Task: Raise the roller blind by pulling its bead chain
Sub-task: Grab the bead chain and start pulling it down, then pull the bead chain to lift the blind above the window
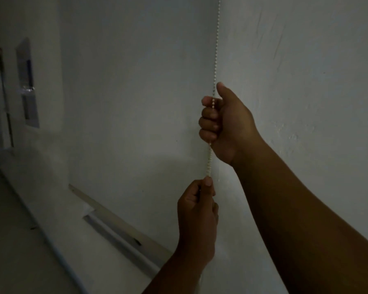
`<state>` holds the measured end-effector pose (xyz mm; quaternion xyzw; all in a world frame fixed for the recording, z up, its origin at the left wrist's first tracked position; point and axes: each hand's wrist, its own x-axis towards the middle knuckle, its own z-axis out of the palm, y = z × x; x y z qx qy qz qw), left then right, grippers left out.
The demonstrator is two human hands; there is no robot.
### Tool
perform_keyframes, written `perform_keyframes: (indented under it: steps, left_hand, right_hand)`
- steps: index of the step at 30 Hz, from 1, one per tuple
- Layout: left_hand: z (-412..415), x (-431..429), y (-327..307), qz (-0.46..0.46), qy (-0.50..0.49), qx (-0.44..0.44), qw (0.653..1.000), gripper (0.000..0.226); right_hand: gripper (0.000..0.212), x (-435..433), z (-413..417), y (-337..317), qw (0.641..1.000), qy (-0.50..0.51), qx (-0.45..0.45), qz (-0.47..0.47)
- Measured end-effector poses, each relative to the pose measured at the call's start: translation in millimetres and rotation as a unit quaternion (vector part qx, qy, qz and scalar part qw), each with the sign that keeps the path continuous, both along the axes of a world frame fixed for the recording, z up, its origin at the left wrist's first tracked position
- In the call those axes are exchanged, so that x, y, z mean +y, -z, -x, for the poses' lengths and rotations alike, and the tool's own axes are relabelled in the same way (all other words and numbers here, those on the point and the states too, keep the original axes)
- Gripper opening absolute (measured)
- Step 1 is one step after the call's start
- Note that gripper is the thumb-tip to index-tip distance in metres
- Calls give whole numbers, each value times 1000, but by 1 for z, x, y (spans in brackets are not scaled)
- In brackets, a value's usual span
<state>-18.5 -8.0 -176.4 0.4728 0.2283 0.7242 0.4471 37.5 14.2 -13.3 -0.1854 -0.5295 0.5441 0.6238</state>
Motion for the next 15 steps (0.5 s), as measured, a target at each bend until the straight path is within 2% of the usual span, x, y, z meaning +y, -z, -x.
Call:
perform_keyframes:
  steps: [4, 9, 15]
  left_hand:
    - [-1, 2, 7, 16, 44, -5, 999, 34]
    - [1, 3, 22, 33, 101, -6, 994, 36]
    - [6, 1, 37, 60, 160, -5, 985, 35]
  right_hand:
    - [51, -4, 5, 8, 996, 82, 1, -26]
    - [51, -8, 12, 30, 978, 198, 28, -51]
    - [53, -14, 14, 58, 959, 266, -18, -95]
